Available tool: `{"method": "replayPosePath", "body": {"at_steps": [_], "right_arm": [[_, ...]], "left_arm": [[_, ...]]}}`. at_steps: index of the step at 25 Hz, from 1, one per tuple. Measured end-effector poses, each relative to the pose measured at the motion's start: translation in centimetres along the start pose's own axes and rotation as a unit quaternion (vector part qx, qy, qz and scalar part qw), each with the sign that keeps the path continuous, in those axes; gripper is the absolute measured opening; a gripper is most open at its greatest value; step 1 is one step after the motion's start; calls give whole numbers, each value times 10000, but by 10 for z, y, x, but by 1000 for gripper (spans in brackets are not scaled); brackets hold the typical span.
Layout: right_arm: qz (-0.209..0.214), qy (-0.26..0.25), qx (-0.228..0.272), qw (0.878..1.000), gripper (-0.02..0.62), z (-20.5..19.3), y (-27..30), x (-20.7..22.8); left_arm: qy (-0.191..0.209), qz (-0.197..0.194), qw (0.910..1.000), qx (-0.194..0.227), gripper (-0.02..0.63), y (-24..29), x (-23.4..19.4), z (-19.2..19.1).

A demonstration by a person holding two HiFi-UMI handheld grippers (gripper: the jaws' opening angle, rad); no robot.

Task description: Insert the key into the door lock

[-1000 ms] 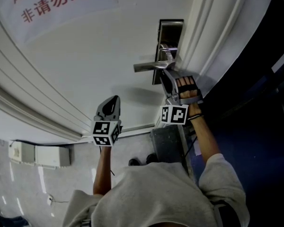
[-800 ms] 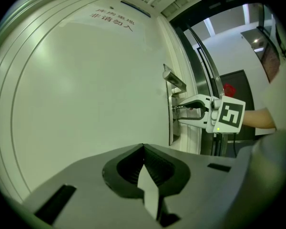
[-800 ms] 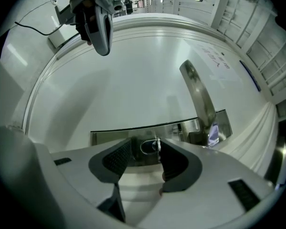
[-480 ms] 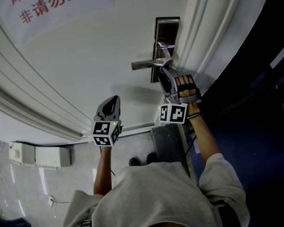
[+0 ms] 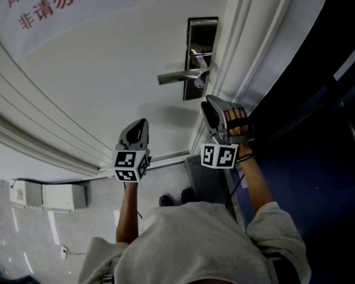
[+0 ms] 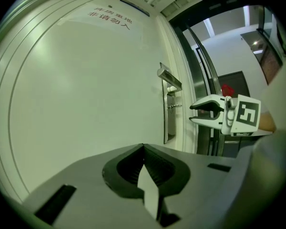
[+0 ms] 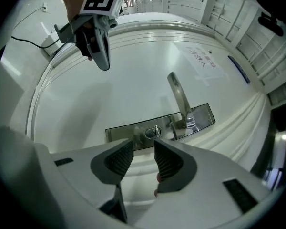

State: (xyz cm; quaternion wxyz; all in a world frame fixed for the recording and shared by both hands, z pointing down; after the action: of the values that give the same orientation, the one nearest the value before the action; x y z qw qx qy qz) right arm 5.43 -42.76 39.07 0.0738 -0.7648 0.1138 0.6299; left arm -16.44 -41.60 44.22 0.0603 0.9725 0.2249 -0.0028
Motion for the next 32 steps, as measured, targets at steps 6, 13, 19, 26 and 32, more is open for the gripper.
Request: {"method": "replayPosePath", "body": {"at_steps": [6,13,19,26,32], "right_arm": [[-122,110,23,9999,33,-5,-15,-11],[32,484,35,9988,25,-4,-18,-15],[350,2333,188,9716,23,0,-20,-9],[455,4536,373,8893,23,-7,-22,-6],[457,5453,301,8365,23,-20,-24,-10]], "left_arm": [[-36,-51,10000,-8,17,2,9,-4],[-50,-28,10000,18,17,-2,9,-2],[-25,40,10000,39,17,-6,5,-1],[29,83,9999,87,17,-10,2,5],[2,121,9999,81,17,-13,2,5]]}}
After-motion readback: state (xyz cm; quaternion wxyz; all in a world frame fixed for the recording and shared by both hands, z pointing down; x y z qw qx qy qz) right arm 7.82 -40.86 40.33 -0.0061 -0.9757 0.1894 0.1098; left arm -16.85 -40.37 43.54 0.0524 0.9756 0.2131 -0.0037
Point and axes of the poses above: the fingertips, and each gripper's own axes: y forward along the fingers, x to its right, z out of its top, the point moved 6 cm from there along -y, backward along the fingers
